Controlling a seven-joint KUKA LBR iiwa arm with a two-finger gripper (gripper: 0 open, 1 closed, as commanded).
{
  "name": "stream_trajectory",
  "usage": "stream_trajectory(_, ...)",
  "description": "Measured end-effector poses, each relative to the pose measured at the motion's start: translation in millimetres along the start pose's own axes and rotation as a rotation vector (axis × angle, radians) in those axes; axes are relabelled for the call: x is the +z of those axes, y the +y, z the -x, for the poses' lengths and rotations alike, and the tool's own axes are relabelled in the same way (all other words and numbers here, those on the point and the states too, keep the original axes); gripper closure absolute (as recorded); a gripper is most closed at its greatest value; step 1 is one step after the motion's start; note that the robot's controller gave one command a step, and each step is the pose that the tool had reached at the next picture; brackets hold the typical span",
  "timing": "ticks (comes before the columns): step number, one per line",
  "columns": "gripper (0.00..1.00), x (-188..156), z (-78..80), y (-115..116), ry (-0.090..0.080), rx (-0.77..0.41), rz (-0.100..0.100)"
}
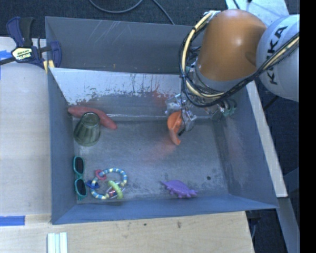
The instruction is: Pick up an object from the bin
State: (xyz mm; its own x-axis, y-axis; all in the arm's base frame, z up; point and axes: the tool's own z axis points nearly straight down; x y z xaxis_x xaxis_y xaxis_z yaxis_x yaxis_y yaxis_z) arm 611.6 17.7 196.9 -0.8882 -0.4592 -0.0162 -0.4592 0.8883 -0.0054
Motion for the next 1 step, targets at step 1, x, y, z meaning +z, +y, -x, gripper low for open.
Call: stream_trajectory(1, 1.0, -42.9, 0.9, -3.7, 0.003, -0.016, 0.002)
